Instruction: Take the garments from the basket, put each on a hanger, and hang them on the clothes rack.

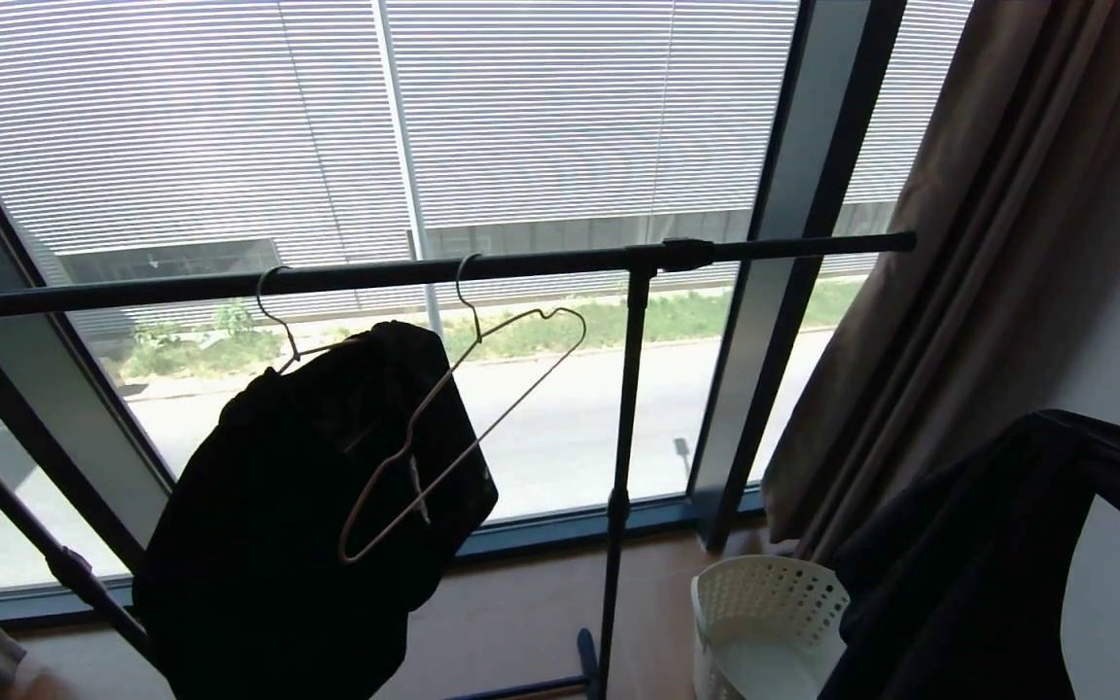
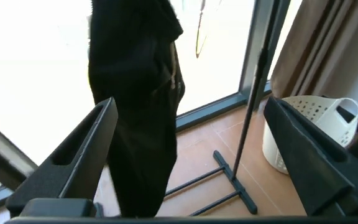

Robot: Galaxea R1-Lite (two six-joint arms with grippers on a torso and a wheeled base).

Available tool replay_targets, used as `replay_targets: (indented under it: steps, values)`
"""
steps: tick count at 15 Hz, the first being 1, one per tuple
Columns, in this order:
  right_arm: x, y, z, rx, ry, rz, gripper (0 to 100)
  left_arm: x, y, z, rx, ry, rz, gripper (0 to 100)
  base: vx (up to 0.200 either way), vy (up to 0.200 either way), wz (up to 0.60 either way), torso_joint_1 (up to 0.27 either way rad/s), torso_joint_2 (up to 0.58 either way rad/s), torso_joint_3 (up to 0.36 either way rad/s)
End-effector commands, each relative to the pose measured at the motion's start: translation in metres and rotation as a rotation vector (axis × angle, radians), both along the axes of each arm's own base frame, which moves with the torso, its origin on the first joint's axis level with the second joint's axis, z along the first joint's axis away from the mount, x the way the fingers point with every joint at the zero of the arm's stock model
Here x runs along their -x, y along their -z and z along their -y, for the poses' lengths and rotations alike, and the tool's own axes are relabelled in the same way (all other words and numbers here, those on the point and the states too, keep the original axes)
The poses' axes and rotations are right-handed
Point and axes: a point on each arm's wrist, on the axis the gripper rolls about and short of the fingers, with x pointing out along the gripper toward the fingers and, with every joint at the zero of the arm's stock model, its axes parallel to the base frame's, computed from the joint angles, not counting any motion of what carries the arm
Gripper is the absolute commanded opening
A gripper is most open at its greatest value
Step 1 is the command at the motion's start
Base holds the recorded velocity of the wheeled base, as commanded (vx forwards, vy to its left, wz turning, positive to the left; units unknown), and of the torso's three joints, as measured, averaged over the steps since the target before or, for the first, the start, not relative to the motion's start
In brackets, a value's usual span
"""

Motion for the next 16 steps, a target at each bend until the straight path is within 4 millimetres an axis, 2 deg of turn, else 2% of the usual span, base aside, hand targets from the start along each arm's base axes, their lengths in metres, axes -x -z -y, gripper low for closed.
replay_targets:
  steps: [1,2,10,13,16]
  values:
    - [0.0006,0.0,0.0003,-0.001,-0.001,0.002,0,0.0,0.0,0.0,0.0,0.001,0.0,100,0.0,0.0,0.6,0.002,0.0,0.002]
    - [0.0007,0.0005,0.0003,0.0,-0.001,0.001,0,0.0,0.0,0.0,0.0,0.001,0.0,100,0.0,0.0,0.6,0.007,0.0,-0.002]
    - [0.0013,0.0005,0.0007,-0.004,-0.002,0.007,0,0.0001,-0.0004,0.0,0.0,0.001,0.001,100,0.0,0.0,0.0,0.029,-0.06,-0.035]
    - [0.0022,0.0006,0.0012,-0.004,-0.002,0.006,0,0.0,0.0,0.0,0.0,0.001,0.0,100,-0.2,0.2,0.0,0.007,0.0,-0.002]
    - [0.0022,0.0014,0.0013,-0.001,-0.002,0.002,0,0.0,0.0,0.0,0.0,0.001,0.0,100,0.0,0.2,0.0,0.006,0.0,-0.002]
